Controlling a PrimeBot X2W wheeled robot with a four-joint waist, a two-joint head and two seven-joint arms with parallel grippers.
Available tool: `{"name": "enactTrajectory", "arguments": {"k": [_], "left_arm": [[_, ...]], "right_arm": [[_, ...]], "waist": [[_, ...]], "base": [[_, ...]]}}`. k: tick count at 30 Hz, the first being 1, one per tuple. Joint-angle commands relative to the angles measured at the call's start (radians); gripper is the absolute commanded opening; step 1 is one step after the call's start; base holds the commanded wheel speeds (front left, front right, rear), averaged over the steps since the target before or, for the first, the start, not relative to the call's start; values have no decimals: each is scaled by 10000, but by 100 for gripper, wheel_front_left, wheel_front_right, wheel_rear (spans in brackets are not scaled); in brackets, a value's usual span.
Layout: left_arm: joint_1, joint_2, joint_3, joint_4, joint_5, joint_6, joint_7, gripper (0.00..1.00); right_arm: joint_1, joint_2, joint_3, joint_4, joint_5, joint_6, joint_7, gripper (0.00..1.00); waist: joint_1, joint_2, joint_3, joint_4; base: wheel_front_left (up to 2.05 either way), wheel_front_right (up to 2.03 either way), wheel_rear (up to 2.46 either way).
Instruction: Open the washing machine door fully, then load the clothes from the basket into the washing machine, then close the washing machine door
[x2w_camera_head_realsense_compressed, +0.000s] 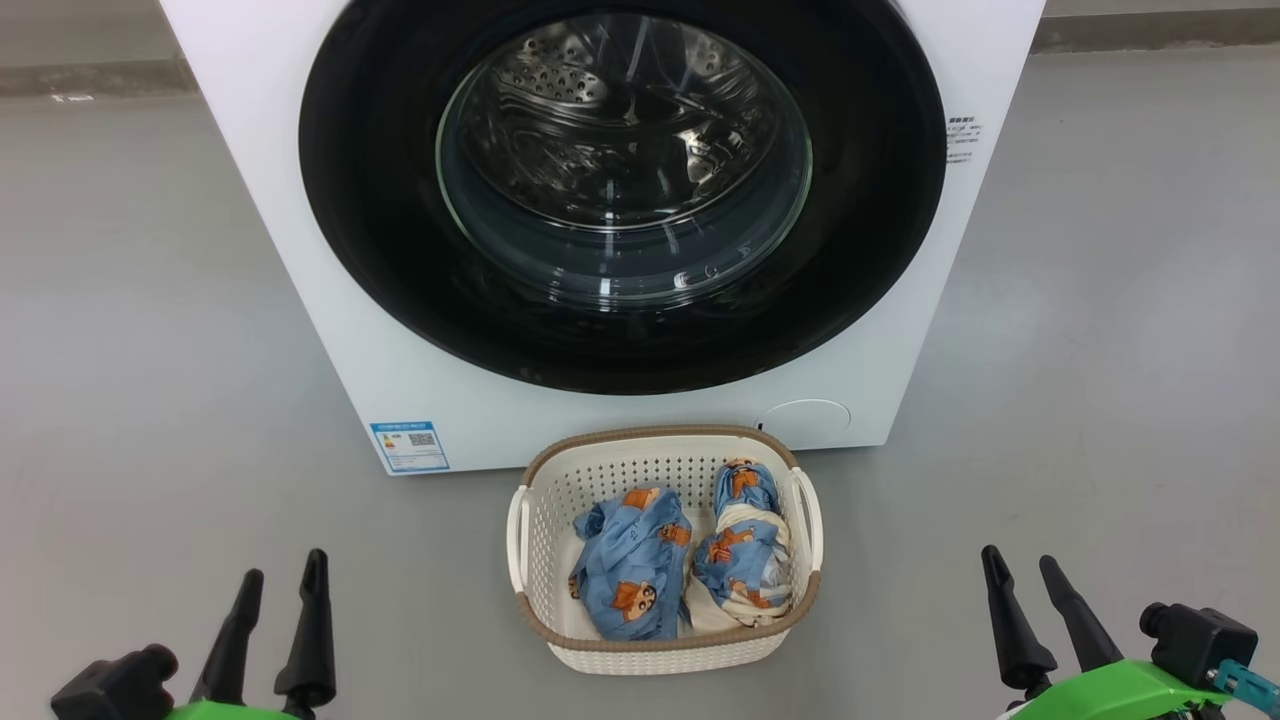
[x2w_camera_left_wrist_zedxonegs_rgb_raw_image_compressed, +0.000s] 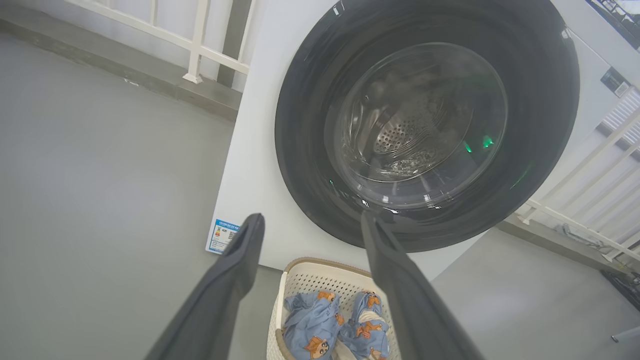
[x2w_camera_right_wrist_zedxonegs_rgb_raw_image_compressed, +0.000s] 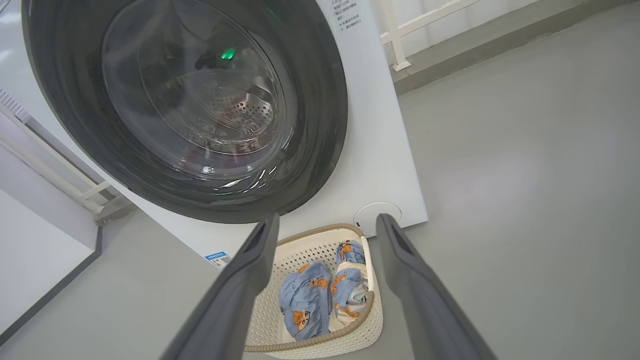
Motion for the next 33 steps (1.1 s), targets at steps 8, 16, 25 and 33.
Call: {"name": "enactTrajectory", "arguments": {"k": [8,16,25,33], "left_arm": [[-103,304,158,-462,1163,-24,-369,100],[-88,408,-2,-544,1818,-26,-575,100],[-31,538,-96,-501,2279,-29,-840,100],[-58,673,-209,-92,1802,-29,-868,100]], "right_arm": [[-147,-151,207,-308,-1207,15,-402,100],[-116,-166,263,-338,-1972,16,-607,100],[-91,-172,274,-340,-2911,17,-870,100],[-71,-106,91,-317,-3014,17,-899,100]], "waist": [[0,-1,10,-2],[0,-1,15,39],[0,-1,-3,41],[0,-1,-11,30]], "base": [[0,0,0],[0,0,0],[0,0,0],[0,0,0]]}}
